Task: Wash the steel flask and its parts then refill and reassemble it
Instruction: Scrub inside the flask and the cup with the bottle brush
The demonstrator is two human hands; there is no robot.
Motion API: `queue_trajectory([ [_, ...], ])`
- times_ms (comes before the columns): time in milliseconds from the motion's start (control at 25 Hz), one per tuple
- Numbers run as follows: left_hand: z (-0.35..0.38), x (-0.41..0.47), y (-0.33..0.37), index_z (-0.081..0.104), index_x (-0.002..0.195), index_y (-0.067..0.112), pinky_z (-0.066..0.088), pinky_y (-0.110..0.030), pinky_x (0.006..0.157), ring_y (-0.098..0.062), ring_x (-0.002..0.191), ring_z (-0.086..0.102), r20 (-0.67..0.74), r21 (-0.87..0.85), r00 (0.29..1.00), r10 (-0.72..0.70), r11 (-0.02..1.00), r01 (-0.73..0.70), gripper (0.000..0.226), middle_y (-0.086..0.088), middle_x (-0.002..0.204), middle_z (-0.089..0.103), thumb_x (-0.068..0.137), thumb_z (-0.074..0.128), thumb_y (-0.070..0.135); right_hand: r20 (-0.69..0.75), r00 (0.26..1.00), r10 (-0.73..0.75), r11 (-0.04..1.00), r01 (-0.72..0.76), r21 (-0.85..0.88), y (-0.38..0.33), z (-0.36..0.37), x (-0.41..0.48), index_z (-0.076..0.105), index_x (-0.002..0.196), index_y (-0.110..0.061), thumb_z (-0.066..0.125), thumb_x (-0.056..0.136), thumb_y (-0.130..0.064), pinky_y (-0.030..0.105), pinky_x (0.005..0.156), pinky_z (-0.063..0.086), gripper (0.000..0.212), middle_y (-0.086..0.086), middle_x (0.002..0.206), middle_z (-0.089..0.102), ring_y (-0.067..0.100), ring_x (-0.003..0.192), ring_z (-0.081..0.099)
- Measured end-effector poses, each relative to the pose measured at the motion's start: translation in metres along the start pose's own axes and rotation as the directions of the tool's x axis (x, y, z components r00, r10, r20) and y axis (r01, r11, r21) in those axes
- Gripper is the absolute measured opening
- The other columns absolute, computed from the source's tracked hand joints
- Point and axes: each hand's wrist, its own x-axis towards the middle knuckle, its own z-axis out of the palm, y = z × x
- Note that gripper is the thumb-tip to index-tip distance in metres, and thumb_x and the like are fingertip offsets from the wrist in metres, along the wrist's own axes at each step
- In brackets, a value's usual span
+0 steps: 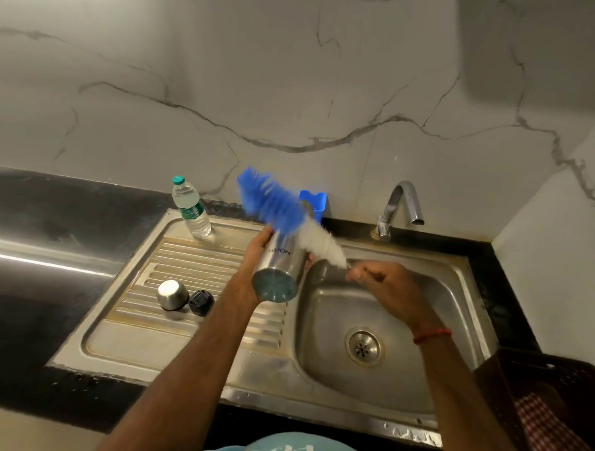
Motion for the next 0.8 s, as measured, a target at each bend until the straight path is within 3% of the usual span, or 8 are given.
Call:
queue_trajectory([
  [80,-0.004,-0.001,0.0,0.062,0.102,0.012,0.061,-0.028,0.054,-0.014,0.059,0.073,-0.149,-0.029,0.987,0.052,0.998,-0.057,0.038,0.001,0.07,0.075,0.106,0.042,0.044,0.145,0.988,-0.051,0.995,0.038,0.092,0.001,0.002,-0.02,0.073,0.087,-0.019,0.055,0.1,-0.014,0.014,0.075,0.048,0.023,-0.006,0.085,0.071,0.006,0.081,0.064],
  [120,-0.005,-0.001,-0.003,0.063,0.102,0.012,0.063,-0.03,0.061,-0.017,0.066,0.075,-0.161,-0.04,0.986,0.042,0.998,-0.049,0.038,-0.003,0.075,0.077,0.104,0.046,0.046,0.142,0.989,-0.052,0.994,0.037,0.107,0.003,0.002,-0.021,0.073,0.087,-0.022,0.054,0.1,-0.015,0.016,0.075,0.049,0.024,-0.007,0.085,0.071,0.005,0.081,0.064],
  [240,0.009,-0.009,-0.013,0.072,0.12,0.003,0.052,-0.05,0.1,-0.035,0.116,0.067,-0.097,-0.155,0.995,0.007,0.988,-0.022,0.055,-0.022,0.125,0.069,0.095,0.063,0.051,-0.043,0.999,0.025,0.999,-0.026,-0.026,0.012,-0.003,-0.001,0.072,0.09,-0.028,0.056,0.1,-0.024,0.022,0.07,0.047,0.02,-0.006,0.083,0.071,0.005,0.079,0.063],
  [320,0.016,-0.006,-0.021,0.066,0.132,0.008,0.046,-0.055,0.104,-0.037,0.138,0.051,-0.052,-0.179,0.998,0.042,0.983,-0.051,0.06,-0.023,0.143,0.058,0.092,0.067,0.053,-0.133,0.991,0.019,0.99,-0.037,-0.138,0.016,-0.006,0.005,0.073,0.094,-0.026,0.056,0.1,-0.03,0.024,0.066,0.045,0.018,-0.004,0.079,0.07,0.005,0.073,0.062],
  [400,0.018,-0.006,-0.029,0.062,0.13,0.002,0.043,-0.052,0.11,-0.035,0.133,0.055,-0.042,-0.21,0.998,0.037,0.977,-0.045,0.06,-0.023,0.135,0.063,0.093,0.068,0.049,-0.197,0.98,-0.025,0.994,0.005,-0.105,0.014,-0.008,-0.001,0.072,0.093,-0.029,0.058,0.099,-0.03,0.021,0.064,0.045,0.015,-0.011,0.074,0.068,0.001,0.071,0.062],
  [520,0.015,-0.003,-0.041,0.066,0.112,-0.003,0.04,-0.047,0.117,-0.033,0.102,0.069,-0.129,-0.249,0.992,-0.014,0.968,-0.018,0.049,-0.023,0.103,0.072,0.089,0.073,0.04,-0.262,0.961,-0.087,0.994,0.103,0.046,-0.004,-0.008,-0.018,0.069,0.089,-0.039,0.06,0.098,-0.023,0.007,0.071,0.047,0.02,-0.018,0.082,0.07,-0.006,0.082,0.063],
  [680,0.025,0.004,-0.049,0.059,0.132,-0.001,0.05,-0.049,0.107,-0.037,0.124,0.063,-0.179,-0.279,0.984,-0.025,0.96,-0.026,0.062,-0.027,0.127,0.067,0.087,0.075,0.037,-0.229,0.962,-0.145,0.988,0.154,0.019,-0.019,-0.001,-0.024,0.073,0.093,-0.025,0.063,0.096,-0.018,0.007,0.066,0.045,0.013,-0.014,0.076,0.069,-0.002,0.075,0.064],
  [800,0.029,0.015,-0.047,0.062,0.127,-0.001,0.059,-0.052,0.088,-0.035,0.112,0.069,-0.215,-0.301,0.976,-0.036,0.953,-0.031,0.051,-0.025,0.118,0.071,0.094,0.067,0.037,-0.229,0.949,-0.217,0.976,0.203,-0.083,-0.023,0.011,-0.02,0.074,0.094,-0.02,0.063,0.097,-0.021,0.012,0.062,0.046,0.011,-0.013,0.069,0.063,0.003,0.071,0.062],
])
